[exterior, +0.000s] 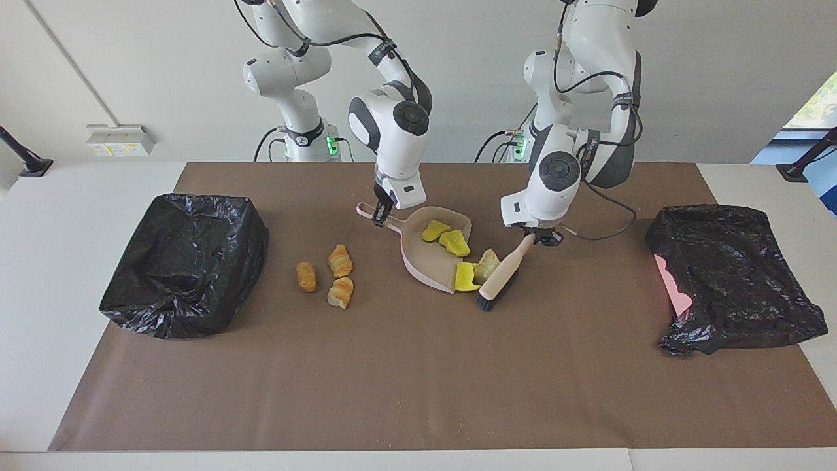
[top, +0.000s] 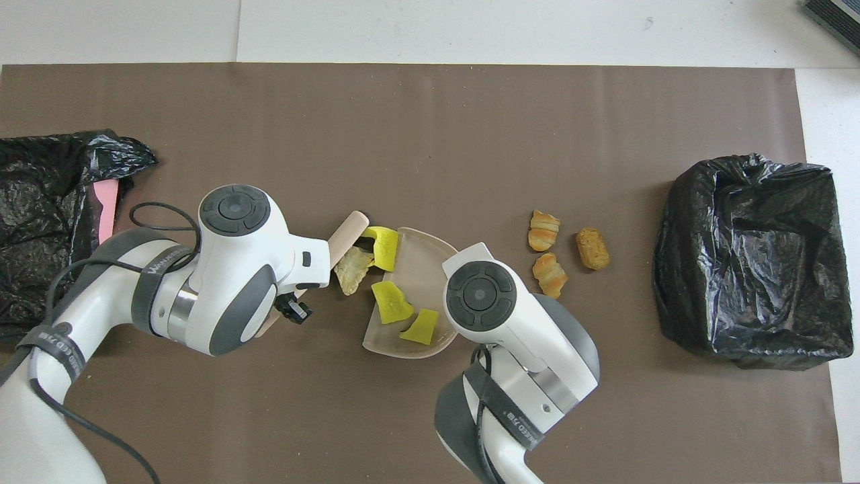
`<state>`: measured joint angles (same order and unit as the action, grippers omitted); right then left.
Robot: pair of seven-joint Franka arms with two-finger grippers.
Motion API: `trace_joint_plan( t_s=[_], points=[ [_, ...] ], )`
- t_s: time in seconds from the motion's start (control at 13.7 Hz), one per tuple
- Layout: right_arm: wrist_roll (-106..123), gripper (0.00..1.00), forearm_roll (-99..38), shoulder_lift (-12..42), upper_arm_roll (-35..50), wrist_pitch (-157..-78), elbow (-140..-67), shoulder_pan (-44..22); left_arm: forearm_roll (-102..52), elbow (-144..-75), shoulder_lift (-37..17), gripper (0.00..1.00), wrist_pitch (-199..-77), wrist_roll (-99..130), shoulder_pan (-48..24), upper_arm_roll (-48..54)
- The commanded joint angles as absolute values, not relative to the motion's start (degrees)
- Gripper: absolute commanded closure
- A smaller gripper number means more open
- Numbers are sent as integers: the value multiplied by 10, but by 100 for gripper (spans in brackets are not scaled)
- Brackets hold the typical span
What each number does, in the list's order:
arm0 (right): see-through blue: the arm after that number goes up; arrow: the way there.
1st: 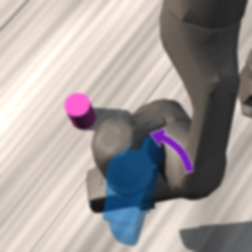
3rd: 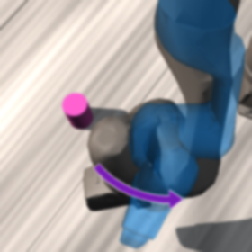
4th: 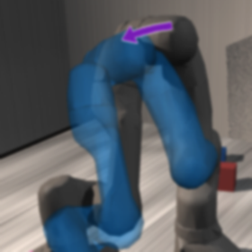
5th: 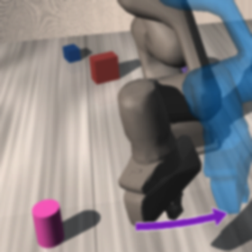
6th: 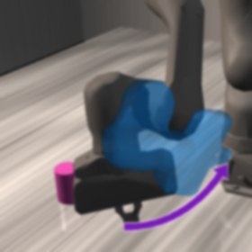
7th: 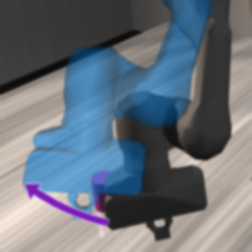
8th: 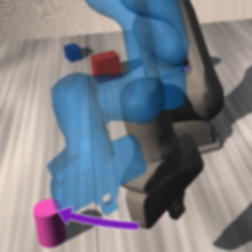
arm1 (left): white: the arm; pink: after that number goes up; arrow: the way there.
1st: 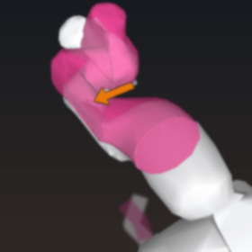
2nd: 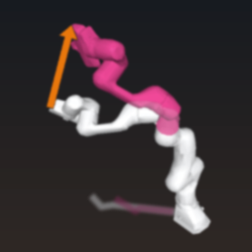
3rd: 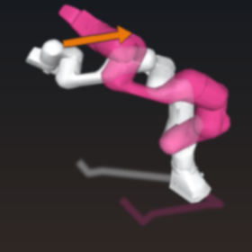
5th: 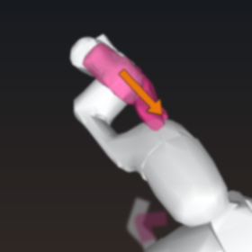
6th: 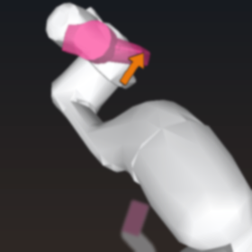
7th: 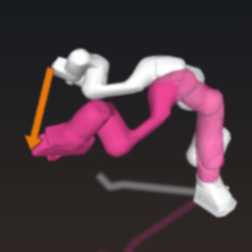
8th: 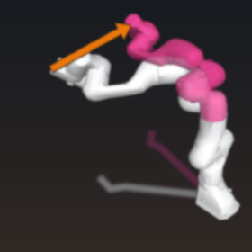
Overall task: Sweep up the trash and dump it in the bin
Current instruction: 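Sweep the pale piece and remaining sponges into the dustpan with the brush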
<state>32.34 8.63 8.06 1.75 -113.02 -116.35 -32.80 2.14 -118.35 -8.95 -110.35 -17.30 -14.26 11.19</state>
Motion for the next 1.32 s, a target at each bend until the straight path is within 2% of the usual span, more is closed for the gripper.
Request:
trace_joint_plan(
  t_s=[0.0, 0.37, 0.58, 1.24],
  points=[
    [301, 100, 97, 80, 19, -1146, -1172, -329, -34, -1217, -63, 100, -1098, -108, -184, 104],
    [301, 100, 96, 81, 19, -1146, -1172, -329, -54, -1206, -60, 100, -1106, 69, -256, 104],
    [301, 100, 96, 80, 19, -1147, -1172, -329, -77, -1198, -38, 100, -1100, 153, -256, 104],
    [301, 100, 96, 81, 19, -1147, -1172, -328, -53, -1212, -23, 100, -1065, 293, -253, 98]
  ],
)
